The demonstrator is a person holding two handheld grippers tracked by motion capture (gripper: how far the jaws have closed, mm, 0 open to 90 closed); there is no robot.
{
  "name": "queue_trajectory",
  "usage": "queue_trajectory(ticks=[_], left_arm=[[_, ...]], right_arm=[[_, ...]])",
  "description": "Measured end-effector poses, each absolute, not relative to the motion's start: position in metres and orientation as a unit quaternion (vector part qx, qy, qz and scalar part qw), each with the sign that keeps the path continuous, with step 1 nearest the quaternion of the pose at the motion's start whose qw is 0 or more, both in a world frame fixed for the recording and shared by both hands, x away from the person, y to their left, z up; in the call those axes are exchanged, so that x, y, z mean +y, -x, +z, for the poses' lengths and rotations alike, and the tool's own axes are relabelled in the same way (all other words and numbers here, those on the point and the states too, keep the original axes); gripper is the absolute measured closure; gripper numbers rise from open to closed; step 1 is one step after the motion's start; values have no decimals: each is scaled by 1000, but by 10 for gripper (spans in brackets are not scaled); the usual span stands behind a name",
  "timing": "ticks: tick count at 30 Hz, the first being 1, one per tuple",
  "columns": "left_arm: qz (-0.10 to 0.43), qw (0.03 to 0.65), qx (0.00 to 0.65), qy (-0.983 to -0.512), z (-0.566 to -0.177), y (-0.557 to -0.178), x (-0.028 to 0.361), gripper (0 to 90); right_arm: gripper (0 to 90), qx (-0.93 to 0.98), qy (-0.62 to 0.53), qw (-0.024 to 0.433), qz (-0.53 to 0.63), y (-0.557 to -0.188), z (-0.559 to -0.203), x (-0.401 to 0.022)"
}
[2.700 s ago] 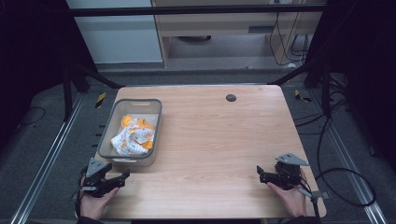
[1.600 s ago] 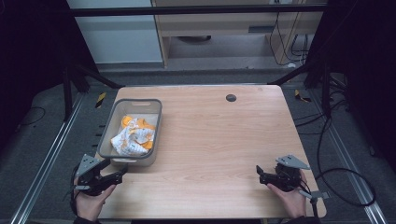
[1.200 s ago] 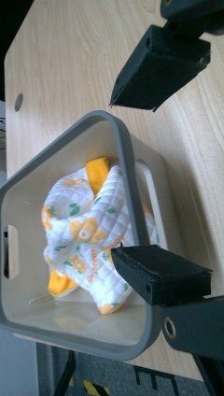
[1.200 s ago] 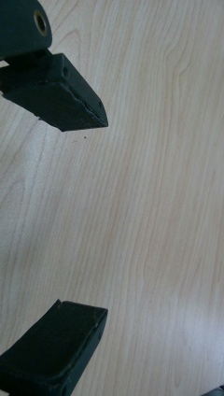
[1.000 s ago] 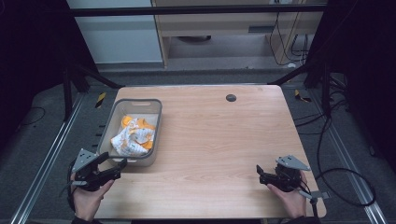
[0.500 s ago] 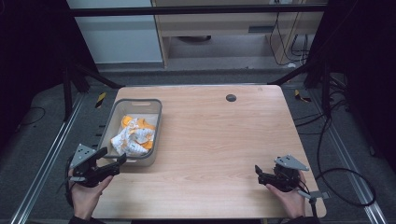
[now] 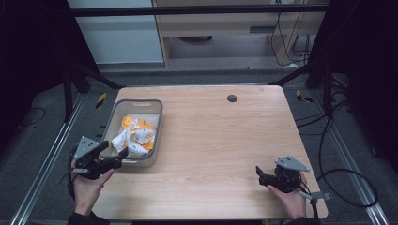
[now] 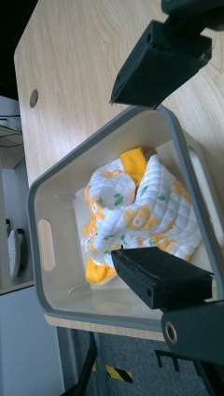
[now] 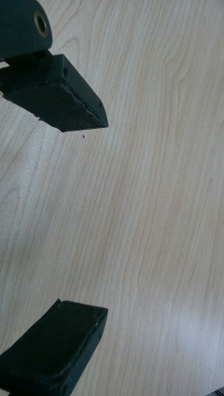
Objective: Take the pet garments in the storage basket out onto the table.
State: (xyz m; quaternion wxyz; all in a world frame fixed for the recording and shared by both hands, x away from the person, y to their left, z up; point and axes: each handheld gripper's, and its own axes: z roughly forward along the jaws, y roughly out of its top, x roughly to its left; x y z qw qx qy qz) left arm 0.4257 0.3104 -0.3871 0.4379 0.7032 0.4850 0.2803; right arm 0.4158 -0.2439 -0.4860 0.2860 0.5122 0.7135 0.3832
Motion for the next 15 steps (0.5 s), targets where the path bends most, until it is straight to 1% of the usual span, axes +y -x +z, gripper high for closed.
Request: queue_trajectory(ticks=[15], left_arm=[[271, 435, 488, -707, -379, -443, 314, 196]], right_arm=[[86, 712, -514, 284, 384, -416, -486, -243]])
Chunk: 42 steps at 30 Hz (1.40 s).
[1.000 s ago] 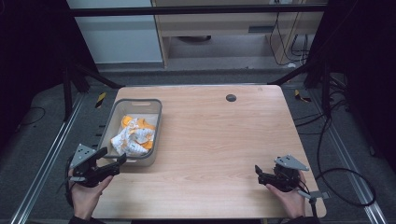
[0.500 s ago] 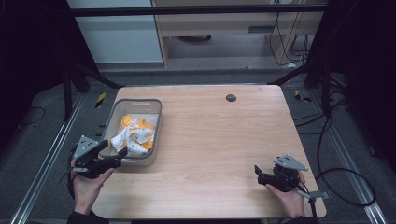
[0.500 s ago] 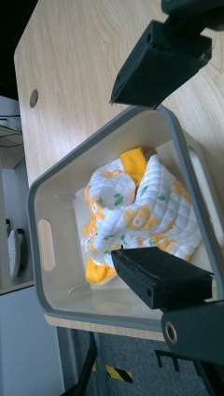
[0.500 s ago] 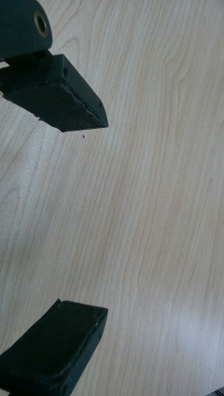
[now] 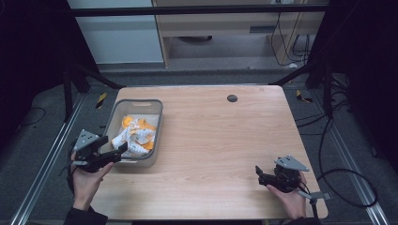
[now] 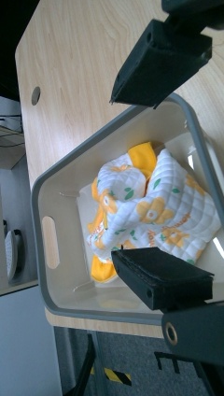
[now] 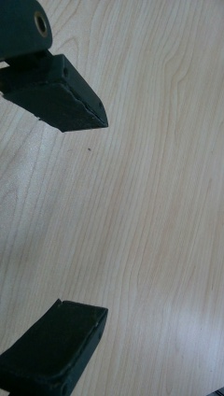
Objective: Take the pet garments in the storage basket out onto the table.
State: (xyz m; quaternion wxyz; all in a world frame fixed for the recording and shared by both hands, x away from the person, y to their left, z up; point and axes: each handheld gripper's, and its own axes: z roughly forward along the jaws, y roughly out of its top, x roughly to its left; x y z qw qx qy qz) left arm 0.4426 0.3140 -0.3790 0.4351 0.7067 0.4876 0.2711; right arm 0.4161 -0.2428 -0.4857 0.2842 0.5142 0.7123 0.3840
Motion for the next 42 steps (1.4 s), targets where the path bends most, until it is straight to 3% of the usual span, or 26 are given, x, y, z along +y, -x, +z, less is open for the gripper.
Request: queue_trajectory(ticks=[42], left_arm=[[238, 352, 491, -760, -375, -502, 303, 201]], right_arm=[[84, 713, -517, 281, 381, -418, -487, -245]])
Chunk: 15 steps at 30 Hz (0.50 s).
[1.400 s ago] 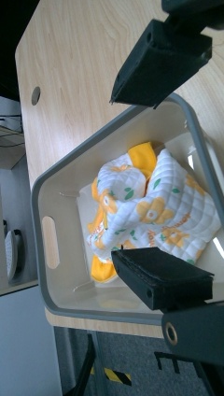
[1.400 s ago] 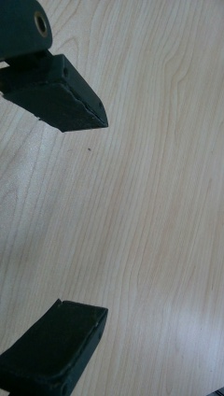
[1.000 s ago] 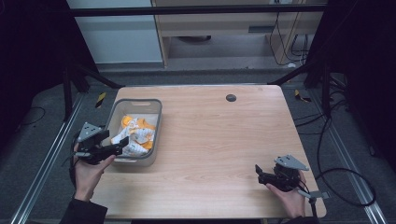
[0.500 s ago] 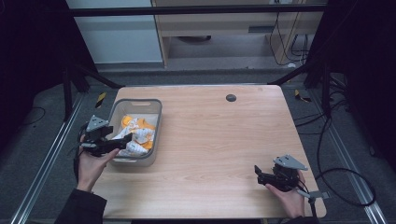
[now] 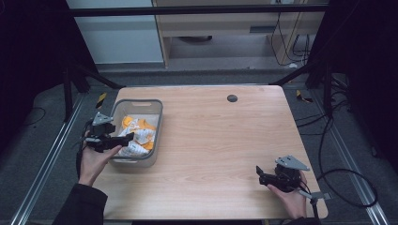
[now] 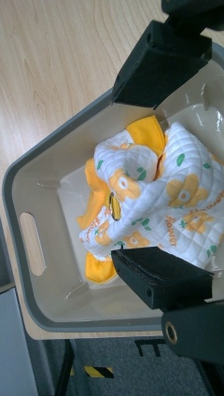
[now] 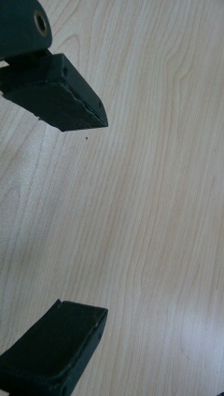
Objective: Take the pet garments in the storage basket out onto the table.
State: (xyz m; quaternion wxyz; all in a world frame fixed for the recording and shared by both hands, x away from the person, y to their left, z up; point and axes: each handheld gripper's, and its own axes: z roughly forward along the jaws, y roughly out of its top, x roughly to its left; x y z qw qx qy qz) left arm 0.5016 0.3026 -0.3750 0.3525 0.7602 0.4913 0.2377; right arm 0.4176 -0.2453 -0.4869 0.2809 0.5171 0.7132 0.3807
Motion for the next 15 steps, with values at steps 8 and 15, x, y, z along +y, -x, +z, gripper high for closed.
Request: queue_trajectory(ticks=[8, 15], left_arm=[[232, 338, 489, -770, -379, -508, 300, 219], [228, 325, 491, -776, -383, -515, 299, 249]], right_arm=[[84, 714, -517, 279, 381, -418, -487, -245], [84, 716, -515, 279, 380, -418, -487, -245]])
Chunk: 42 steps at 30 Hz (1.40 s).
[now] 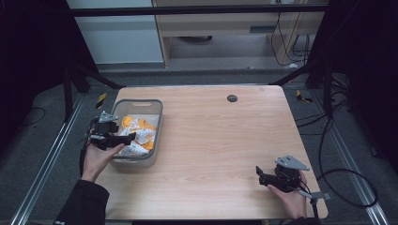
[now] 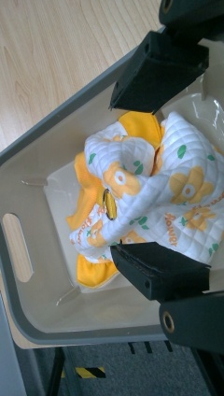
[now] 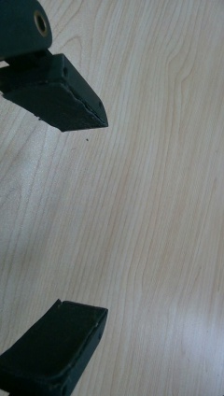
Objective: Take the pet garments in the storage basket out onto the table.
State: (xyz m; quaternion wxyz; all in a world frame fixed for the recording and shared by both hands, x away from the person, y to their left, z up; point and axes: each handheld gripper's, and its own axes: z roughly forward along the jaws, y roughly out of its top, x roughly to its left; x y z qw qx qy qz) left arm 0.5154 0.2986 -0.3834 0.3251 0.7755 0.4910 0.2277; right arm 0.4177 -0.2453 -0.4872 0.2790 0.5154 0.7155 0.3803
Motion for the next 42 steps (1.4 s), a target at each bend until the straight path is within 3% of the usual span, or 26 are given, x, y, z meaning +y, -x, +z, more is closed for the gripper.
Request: queue_trajectory(ticks=[26, 42], left_arm=[[205, 271, 489, -803, -402, -533, 297, 407], [189, 251, 489, -814, -413, -544, 296, 566]], right_arm=[[85, 719, -516, 275, 377, -419, -488, -245], [86, 721, -516, 269, 377, -419, -488, -245]])
